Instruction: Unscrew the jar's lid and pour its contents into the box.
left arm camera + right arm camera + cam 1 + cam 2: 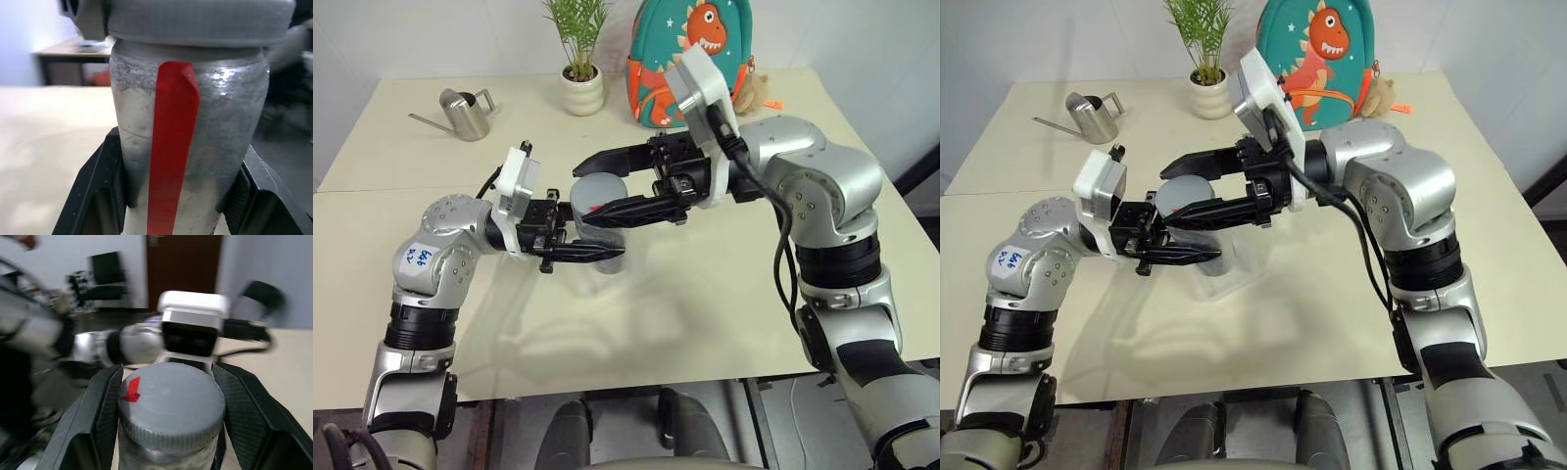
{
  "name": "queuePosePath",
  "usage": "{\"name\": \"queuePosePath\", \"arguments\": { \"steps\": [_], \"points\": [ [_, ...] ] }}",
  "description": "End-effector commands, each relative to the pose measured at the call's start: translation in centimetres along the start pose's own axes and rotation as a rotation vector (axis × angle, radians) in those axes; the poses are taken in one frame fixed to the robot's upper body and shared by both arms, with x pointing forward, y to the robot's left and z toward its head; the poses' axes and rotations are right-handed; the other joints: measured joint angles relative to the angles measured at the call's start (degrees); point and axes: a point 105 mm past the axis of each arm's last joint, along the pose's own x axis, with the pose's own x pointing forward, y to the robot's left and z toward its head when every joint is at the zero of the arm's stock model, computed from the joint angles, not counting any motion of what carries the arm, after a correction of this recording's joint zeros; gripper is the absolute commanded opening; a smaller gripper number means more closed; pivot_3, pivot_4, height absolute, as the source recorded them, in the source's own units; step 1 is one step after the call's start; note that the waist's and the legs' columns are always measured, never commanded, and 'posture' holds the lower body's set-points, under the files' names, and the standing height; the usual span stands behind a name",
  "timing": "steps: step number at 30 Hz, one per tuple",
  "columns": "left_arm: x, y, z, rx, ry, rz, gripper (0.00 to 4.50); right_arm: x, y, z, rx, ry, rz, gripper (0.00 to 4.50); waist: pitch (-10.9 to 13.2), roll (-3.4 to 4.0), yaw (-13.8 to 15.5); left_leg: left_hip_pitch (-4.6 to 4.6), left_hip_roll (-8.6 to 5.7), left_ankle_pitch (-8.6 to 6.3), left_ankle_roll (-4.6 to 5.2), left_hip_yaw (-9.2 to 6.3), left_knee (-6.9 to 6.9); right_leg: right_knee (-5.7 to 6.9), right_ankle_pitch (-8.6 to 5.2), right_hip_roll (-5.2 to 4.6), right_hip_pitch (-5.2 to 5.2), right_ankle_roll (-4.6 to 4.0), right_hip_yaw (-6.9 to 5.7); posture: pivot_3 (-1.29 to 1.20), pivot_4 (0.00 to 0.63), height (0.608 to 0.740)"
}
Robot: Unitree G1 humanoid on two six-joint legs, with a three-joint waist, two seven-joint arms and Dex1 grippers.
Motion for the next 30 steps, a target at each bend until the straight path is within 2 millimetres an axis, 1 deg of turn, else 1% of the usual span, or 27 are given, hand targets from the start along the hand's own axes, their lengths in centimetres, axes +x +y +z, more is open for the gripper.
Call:
{"name": "queuePosePath", "arguments": {
  "steps": [1, 8, 10, 12, 14, 20, 23, 24, 30],
  "points": [
    [-1.1, 0.6, 0.2, -0.005, -0.016, 0.029, 2.01, 0.2, 1.4, 1.7, -0.072, -0.027, 0.122, 2.55, 0.0, 0.0, -0.1, 0.0, 0.01, 0.0, 0.0, 0.0, 0.01, 0.01, 0.0, 0.0, 0.0, 0.0, 0.0, 0.0, 0.15, 0.74],
    [-1.3, 0.9, 0.1, 0.016, -0.024, 0.079, 2.01, -0.2, 0.9, 1.6, -0.072, -0.035, 0.066, 2.55, 0.0, 0.0, 0.1, -0.04, 0.01, 0.0, -0.01, 0.0, 0.03, -0.02, 0.0, 0.0, -0.01, 0.0, 0.0, 0.0, 0.15, 0.74],
    [-1.6, 1.1, 0.1, 0.02, -0.026, 0.109, 2.01, -0.4, 0.4, 1.6, -0.049, -0.052, 0.015, 3.29, 0.0, 0.0, 0.1, -0.04, 0.01, 0.0, -0.01, 0.0, 0.03, -0.02, 0.0, -0.01, -0.01, 0.0, 0.0, 0.0, 0.15, 0.74],
    [-1.9, 1.3, 0.0, 0.023, -0.023, 0.134, 2.01, -0.7, 0.2, 1.6, -0.024, -0.067, -0.009, 3.9, 0.0, 0.0, 0.1, -0.04, 0.01, 0.0, -0.01, 0.0, 0.03, 0.0, 0.0, 0.0, -0.01, 0.0, 0.0, 0.0, 0.15, 0.74],
    [-2.5, 1.5, -0.3, 0.023, 0.001, 0.169, 2.01, -1.1, -0.2, 1.5, -0.035, -0.066, -0.05, 4.46, 0.0, 0.0, 0.2, -0.03, 0.01, 0.0, -0.01, 0.0, 0.04, 0.02, 0.0, 0.0, -0.01, 0.0, 0.0, 0.0, 0.15, 0.74],
    [-3.2, 2.1, -1.1, 0.022, 0.035, 0.256, 2.01, -1.8, -1.1, 1.5, -0.069, -0.073, -0.175, 4.46, 0.0, 0.0, 0.5, -0.04, 0.01, 0.0, -0.01, 0.0, 0.02, 0.0, 0.0, -0.01, -0.02, 0.0, 0.0, 0.0, 0.15, 0.74],
    [-3.0, 2.1, -1.2, 0.024, 0.032, 0.268, 2.01, -1.8, -1.9, 0.6, -0.078, -0.059, -0.266, 4.46, 0.0, 0.0, 0.5, -0.05, 0.01, 0.0, -0.01, 0.0, 0.03, -0.01, 0.0, -0.01, -0.02, 0.0, 0.0, 0.0, 0.15, 0.74],
    [-2.9, 2.1, -1.2, 0.025, 0.032, 0.268, 2.01, -1.7, -2.0, 0.4, -0.08, -0.054, -0.279, 4.46, 0.0, 0.0, 0.5, -0.05, 0.01, 0.0, -0.01, 0.01, 0.03, -0.01, 0.0, -0.01, -0.02, 0.0, 0.0, 0.0, 0.15, 0.74],
    [-2.5, 2.5, -1.4, 0.029, 0.029, 0.271, 2.01, 0.3, -2.4, -0.4, -0.035, -0.047, -0.299, 4.46, 0.0, 0.0, 0.3, -0.04, 0.01, 0.0, -0.01, 0.01, 0.02, 0.03, 0.0, -0.01, -0.04, 0.0, 0.01, 0.0, 0.15, 0.74]
  ]
}}
